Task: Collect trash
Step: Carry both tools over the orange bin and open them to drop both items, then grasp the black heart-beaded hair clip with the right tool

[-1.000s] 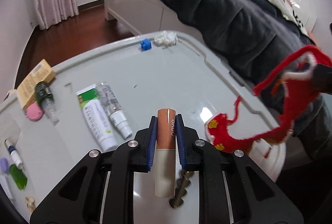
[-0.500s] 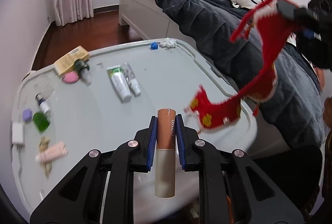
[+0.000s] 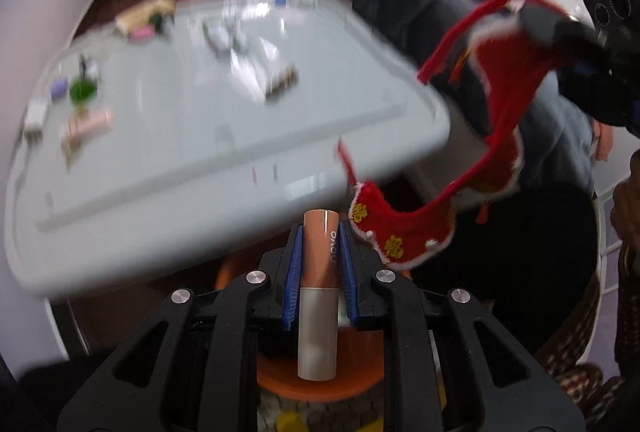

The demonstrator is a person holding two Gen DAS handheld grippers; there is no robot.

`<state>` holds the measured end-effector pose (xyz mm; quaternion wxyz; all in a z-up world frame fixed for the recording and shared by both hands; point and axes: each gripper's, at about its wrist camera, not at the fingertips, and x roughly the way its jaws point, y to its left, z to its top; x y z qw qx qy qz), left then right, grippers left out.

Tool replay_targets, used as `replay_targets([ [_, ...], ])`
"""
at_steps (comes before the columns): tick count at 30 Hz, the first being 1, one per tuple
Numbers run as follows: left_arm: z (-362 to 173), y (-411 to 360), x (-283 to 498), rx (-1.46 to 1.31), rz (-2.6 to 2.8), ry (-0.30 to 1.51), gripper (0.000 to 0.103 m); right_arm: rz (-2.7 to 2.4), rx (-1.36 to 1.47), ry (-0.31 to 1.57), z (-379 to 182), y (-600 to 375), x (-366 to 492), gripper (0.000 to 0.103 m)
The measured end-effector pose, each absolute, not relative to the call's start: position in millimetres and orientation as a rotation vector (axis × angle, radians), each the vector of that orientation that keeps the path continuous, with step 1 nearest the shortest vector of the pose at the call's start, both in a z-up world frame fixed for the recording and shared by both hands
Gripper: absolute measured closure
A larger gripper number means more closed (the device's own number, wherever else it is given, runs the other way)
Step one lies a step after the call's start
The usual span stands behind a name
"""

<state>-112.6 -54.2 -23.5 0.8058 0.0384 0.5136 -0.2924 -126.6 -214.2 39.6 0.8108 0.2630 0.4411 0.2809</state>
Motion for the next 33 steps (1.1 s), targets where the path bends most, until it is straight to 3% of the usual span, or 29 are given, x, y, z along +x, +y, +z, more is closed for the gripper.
replay_targets([
  [3,-56,-53,-128,0.084,-0.593,1.192,0.084,0.565,0.519,1.069,-11,-197,-138,0.087],
  [5,-76,-48,-132,0.074,-0.542,1.26,0.069,0.523,0.478,1.135,-41,-187,-144,0.06],
  [6,-82,-45,-132,0.062,-0.505,1.289,0.052,0.51,0.483,1.155,-52,-185,-146,0.04],
  [7,-84,-41,-130,0.052,-0.477,1.302,0.042,0.492,0.486,1.169,-61,-185,-147,0.034],
  [11,-78,-30,-122,0.014,-0.432,1.271,0.041,0.461,0.491,1.187,-73,-190,-145,0.03],
  [13,-68,-27,-118,0.012,-0.416,1.217,0.041,0.442,0.498,1.147,-66,-194,-140,0.018],
  [15,-54,-27,-112,0.027,-0.399,1.158,0.041,0.41,0.501,1.071,-54,-202,-131,0.017],
  [18,-34,-24,-98,0.043,-0.366,1.063,0.04,0.317,0.51,0.981,-33,-214,-115,0.005],
  [22,-11,-20,-66,0.026,-0.319,0.952,0.036,0.183,0.579,0.953,-22,-226,-79,0.005],
  [25,0,-15,-43,-0.007,-0.281,0.896,0.035,0.105,0.451,0.915,-16,-216,-52,0.005],
  [29,7,-8,-31,-0.028,-0.219,0.782,0.035,0.014,0.313,0.976,-32,-191,-4,0.005],
  [33,-1,-3,-28,-0.023,-0.215,0.78,0.035,-0.004,0.292,1.001,-56,-175,28,0.006],
])
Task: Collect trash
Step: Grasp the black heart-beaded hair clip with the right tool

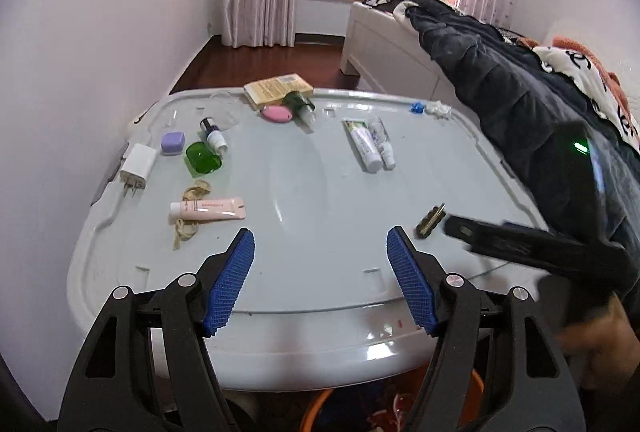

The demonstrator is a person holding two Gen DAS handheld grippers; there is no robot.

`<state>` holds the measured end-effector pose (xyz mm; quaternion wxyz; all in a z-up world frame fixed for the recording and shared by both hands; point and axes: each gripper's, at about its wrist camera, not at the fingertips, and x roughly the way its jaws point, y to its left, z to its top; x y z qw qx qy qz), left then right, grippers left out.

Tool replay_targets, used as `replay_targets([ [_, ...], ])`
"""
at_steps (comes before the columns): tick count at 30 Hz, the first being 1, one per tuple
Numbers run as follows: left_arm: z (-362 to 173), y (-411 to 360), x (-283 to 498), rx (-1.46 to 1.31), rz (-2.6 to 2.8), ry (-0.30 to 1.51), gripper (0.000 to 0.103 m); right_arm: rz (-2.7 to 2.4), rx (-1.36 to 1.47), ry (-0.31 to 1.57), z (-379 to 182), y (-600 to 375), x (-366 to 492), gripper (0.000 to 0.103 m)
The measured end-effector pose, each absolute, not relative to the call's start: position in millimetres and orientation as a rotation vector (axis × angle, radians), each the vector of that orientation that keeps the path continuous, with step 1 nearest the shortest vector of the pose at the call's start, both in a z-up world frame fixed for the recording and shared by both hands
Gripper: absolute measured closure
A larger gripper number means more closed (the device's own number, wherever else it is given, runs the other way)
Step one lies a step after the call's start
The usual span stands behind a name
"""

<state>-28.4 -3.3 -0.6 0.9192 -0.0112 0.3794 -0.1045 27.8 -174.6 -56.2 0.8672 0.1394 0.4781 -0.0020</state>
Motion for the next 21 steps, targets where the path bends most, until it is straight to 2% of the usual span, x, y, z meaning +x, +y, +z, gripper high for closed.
replay_targets([
  [11,-13,-8,-26,-0.022,-0.268,0.835,0.035,-0.018,0.086,0.993,-87,-138,56,0.014],
  [14,-12,-3,-26,-0.029,-0.257,0.83,0.035,0.049,0.032,0.98,-86,-135,56,0.03],
  [15,-12,-2,-26,-0.033,-0.255,0.83,0.035,0.077,0.018,0.975,-85,-135,56,0.039],
  [17,-12,1,-26,-0.05,-0.253,0.832,0.035,0.112,0.007,0.972,-83,-138,55,0.062],
  [18,-12,3,-26,-0.06,-0.254,0.835,0.035,0.123,0.001,0.975,-83,-140,56,0.083],
  [21,-12,5,-25,-0.088,-0.261,0.846,0.035,0.142,-0.054,0.98,-81,-146,56,0.085],
])
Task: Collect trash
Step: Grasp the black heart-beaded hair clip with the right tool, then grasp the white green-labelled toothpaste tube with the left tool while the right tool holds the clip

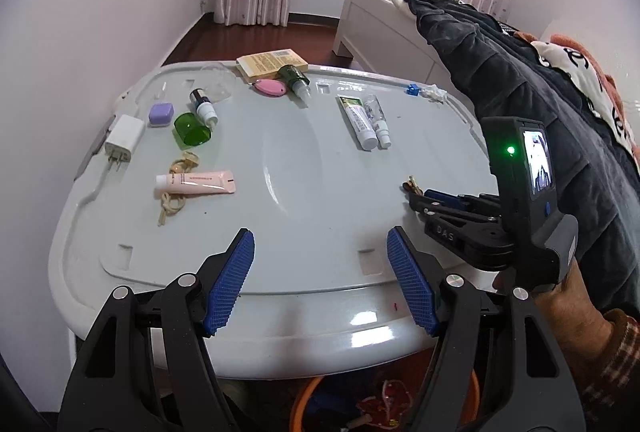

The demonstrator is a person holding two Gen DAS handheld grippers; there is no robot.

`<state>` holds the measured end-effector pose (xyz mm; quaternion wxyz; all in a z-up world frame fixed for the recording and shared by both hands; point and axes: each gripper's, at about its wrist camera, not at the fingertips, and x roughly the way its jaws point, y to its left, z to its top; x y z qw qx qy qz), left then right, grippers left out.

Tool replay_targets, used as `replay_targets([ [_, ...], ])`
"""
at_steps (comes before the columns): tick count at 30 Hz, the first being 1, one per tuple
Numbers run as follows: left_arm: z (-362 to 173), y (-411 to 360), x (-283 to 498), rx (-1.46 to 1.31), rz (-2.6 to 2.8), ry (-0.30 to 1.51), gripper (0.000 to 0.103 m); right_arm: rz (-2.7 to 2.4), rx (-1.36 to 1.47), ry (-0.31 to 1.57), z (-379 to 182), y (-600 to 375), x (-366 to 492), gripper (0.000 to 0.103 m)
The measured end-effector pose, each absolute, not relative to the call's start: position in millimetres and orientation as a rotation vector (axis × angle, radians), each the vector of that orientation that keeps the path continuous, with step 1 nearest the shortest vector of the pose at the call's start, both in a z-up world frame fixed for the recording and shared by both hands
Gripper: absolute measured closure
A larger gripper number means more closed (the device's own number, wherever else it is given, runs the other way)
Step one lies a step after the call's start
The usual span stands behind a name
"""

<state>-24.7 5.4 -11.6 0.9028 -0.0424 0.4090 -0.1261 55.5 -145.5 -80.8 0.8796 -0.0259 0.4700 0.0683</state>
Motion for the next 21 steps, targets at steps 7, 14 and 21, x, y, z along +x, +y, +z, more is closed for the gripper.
replay_targets([
  [7,-14,3,-24,-0.087,-0.272,0.857,0.035,0.178,0.011,1.005,-71,-160,51,0.085],
  [14,-18,2,-22,-0.085,-0.266,0.881,0.035,0.205,0.031,0.976,-49,-162,35,0.085],
  [21,-14,-3,-4,-0.141,-0.271,0.911,0.035,0.222,0.079,0.957,-35,-176,32,0.085],
])
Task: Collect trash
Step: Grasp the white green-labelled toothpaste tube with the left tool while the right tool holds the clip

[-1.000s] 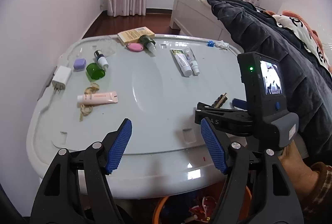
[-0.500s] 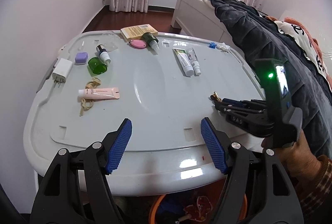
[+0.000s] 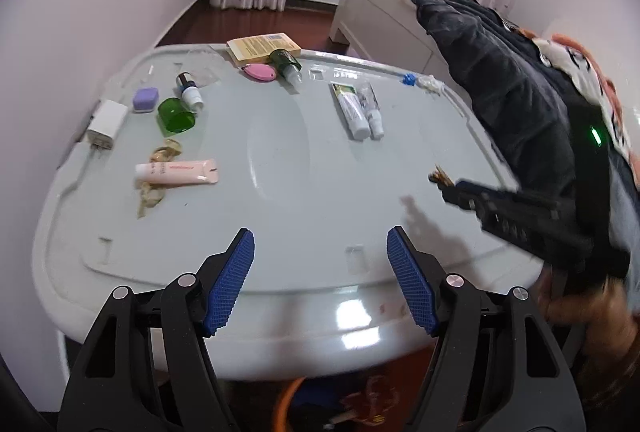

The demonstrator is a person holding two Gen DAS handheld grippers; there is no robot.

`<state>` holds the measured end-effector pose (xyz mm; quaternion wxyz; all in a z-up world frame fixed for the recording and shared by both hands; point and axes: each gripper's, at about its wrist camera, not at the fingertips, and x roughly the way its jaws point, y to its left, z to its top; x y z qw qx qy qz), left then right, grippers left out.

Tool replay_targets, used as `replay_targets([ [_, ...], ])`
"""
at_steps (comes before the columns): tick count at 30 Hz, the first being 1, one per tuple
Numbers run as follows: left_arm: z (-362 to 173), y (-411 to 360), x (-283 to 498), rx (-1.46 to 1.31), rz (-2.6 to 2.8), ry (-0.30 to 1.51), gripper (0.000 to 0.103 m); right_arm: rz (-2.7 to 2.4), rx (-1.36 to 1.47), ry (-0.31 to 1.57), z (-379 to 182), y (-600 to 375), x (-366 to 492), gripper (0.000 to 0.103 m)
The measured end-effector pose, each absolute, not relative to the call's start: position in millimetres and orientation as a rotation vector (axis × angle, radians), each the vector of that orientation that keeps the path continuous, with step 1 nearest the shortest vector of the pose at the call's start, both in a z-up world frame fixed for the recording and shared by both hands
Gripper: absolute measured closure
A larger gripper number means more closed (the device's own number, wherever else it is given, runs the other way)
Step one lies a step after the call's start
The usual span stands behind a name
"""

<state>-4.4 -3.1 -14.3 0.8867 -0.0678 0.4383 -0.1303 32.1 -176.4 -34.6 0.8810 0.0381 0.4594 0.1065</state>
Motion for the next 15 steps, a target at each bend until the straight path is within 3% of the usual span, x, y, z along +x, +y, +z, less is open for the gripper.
replay_targets([
  [8,-27,-49,108,-0.147,-0.241,0.958,0.035,0.229,0.132,0.928,-26,-197,40,0.085],
  [12,-54,-73,153,-0.095,-0.231,1.009,0.045,0.243,0.137,0.938,-32,-200,42,0.085],
  [15,-71,-83,171,-0.045,-0.211,1.023,0.047,0.254,0.156,0.942,-34,-202,42,0.085],
])
